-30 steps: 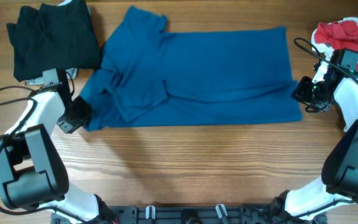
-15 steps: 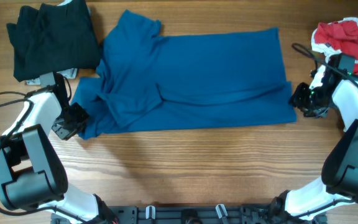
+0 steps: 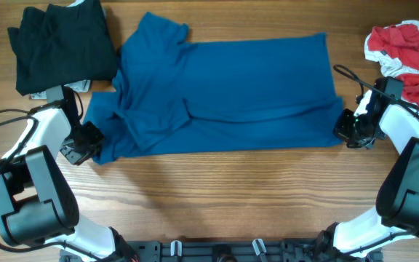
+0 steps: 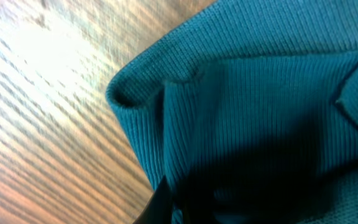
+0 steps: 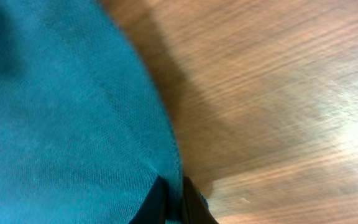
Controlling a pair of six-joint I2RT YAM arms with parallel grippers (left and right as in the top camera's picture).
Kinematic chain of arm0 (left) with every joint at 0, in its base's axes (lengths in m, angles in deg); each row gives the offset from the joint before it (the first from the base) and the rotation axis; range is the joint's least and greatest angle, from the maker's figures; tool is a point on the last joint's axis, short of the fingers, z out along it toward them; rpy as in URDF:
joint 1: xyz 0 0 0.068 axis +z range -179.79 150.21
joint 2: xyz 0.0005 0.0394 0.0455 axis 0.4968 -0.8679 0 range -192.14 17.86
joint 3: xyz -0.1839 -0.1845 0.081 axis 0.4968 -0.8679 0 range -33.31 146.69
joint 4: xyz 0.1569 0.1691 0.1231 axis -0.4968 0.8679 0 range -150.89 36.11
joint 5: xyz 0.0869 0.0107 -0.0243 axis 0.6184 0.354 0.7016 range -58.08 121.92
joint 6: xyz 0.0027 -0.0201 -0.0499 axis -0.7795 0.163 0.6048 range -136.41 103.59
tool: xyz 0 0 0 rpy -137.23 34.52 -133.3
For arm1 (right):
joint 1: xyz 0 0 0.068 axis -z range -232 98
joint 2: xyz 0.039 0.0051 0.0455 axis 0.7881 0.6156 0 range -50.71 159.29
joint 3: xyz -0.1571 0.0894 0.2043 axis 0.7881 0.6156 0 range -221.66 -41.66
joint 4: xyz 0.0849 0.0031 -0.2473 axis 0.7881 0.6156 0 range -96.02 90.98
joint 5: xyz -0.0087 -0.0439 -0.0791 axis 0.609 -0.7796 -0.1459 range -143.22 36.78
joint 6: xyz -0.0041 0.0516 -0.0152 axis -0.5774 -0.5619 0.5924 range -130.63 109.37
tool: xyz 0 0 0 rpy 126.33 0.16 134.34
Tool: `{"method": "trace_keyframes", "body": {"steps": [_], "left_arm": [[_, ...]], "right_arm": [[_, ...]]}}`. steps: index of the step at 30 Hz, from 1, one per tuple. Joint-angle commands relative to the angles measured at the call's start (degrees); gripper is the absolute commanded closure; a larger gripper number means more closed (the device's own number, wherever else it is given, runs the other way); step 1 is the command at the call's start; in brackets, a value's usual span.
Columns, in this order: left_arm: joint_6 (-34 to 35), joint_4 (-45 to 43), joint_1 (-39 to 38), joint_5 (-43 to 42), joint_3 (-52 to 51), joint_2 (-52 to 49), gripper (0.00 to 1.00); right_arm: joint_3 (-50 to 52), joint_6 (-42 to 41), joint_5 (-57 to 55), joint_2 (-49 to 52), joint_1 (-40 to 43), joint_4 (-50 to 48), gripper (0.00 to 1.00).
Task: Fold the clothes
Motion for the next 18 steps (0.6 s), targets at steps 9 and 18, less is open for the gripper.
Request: {"method": "trace_keyframes", "body": {"steps": [9, 18], "left_arm": [[0.0, 12.9, 0.3, -1.9, -1.9, -1.8, 0.96], [-0.1, 11.5, 0.3, -8.9, 5.2, 5.8, 0.81]], "right_arm": [[0.8, -12.8, -21.2, 1.1, 10.8, 3.8, 0.96], [-1.3, -4.2, -1.8, -6.6, 10.1, 3.2, 0.73]]}}
